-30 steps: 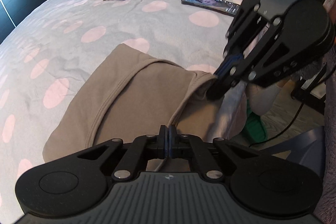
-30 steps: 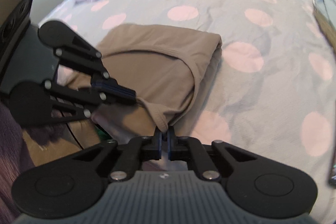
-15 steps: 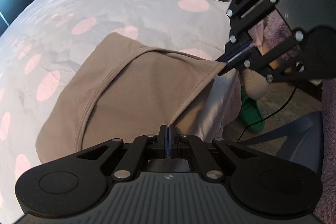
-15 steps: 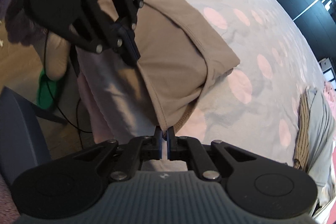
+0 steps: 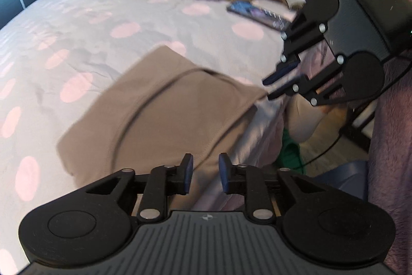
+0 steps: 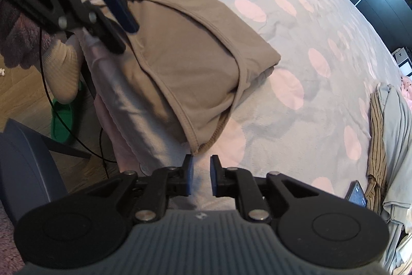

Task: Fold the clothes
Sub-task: 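Open both grippers and reposition them on the folded taupe shirt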

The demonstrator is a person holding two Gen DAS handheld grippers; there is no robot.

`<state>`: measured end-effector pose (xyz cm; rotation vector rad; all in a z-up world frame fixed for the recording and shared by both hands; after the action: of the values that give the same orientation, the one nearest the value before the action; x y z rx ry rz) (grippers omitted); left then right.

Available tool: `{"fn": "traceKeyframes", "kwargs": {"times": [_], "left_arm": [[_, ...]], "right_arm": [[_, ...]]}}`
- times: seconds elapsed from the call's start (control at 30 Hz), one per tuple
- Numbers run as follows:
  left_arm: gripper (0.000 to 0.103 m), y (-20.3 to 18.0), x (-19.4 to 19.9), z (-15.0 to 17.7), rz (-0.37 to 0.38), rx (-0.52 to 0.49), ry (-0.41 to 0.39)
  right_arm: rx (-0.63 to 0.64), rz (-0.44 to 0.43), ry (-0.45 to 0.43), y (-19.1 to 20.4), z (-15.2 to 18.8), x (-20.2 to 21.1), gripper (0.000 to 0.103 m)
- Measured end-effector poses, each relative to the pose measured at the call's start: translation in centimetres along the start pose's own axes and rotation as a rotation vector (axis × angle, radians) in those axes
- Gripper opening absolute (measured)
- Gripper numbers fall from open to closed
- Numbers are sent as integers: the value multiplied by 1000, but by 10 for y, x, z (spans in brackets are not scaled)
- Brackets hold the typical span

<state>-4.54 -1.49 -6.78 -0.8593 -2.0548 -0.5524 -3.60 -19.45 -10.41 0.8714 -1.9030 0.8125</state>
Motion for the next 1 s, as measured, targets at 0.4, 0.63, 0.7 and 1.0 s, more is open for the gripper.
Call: {"fn": "traceKeyframes", "kwargs": {"times": [0.4, 0.63, 0.7, 1.0], "left_arm": [[13, 91, 30, -7, -228, 309, -102], [10, 111, 6, -3, -222, 378, -96], [9, 114, -2, -2, -218, 386, -94], [9, 126, -36, 7, -183, 441, -47]], "right_arm": [[-122, 11, -153, -35, -35, 19, 12], [-262, 12, -266, -64, -70, 2, 7], [-288, 1, -270, -69, -79, -8, 7], [-384, -25, -144, -90, -82, -65, 7]]}}
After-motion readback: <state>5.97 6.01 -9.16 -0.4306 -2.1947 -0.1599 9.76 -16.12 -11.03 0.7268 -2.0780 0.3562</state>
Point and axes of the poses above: each gripper's, at about its wrist camera, not at the fingertips, and x roughly against the way its jaws point, y to its left, z to its underside, the point moved 7 cm from there along -x, roughly the way its jaws point, and after that the axes turned 5 degrees about -z, right-handed, at the moved point
